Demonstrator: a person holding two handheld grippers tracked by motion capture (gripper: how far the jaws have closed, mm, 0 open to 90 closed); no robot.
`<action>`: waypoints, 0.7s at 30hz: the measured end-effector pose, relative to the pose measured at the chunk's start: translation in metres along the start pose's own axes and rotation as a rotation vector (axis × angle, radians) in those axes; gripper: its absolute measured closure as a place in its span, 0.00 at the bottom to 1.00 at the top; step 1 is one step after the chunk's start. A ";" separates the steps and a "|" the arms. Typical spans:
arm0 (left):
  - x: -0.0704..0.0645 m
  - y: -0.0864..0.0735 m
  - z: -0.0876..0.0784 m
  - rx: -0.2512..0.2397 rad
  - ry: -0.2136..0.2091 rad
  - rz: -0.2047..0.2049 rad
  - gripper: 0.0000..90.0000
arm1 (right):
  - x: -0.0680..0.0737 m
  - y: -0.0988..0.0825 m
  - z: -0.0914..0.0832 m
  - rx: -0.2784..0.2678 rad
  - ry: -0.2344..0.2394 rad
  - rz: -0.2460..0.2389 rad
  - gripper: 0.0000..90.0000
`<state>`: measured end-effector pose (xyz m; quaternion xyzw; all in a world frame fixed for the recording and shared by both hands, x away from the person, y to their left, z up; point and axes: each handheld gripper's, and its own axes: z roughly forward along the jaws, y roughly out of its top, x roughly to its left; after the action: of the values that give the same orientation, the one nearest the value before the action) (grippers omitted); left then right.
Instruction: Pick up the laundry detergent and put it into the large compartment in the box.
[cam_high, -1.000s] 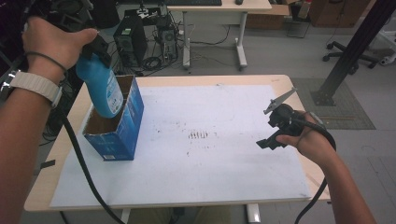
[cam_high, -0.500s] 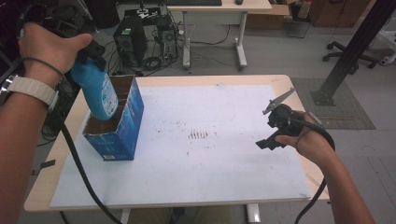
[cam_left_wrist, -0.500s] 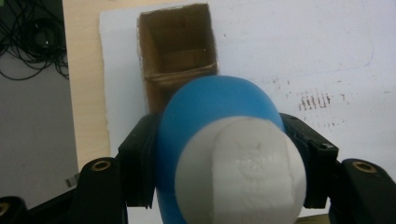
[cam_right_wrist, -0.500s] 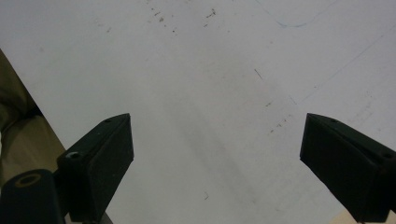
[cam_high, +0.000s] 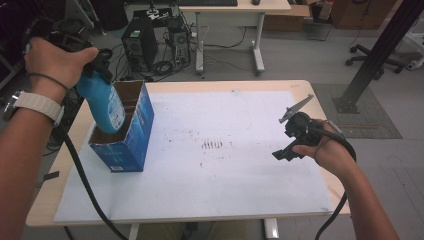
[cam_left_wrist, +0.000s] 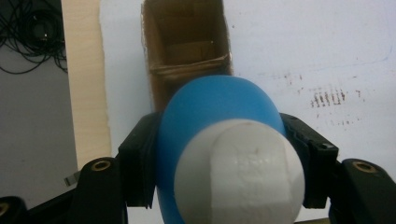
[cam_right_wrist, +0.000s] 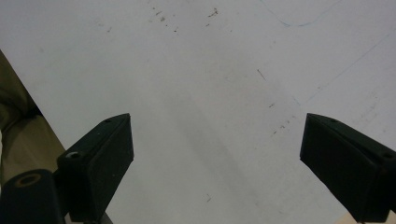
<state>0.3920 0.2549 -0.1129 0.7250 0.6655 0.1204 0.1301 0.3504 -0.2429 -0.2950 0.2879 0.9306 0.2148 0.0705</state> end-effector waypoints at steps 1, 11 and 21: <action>0.000 0.000 0.000 0.000 0.000 0.000 0.41 | 0.000 0.000 0.000 0.000 0.000 0.000 0.11; 0.002 -0.002 0.014 0.009 0.016 0.009 0.41 | 0.001 0.003 0.001 0.000 0.003 -0.002 0.11; 0.004 -0.004 0.031 0.017 0.013 0.010 0.41 | 0.001 0.001 0.004 0.004 0.007 0.001 0.11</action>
<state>0.3990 0.2583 -0.1435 0.7285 0.6638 0.1202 0.1189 0.3511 -0.2402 -0.2977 0.2876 0.9311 0.2141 0.0669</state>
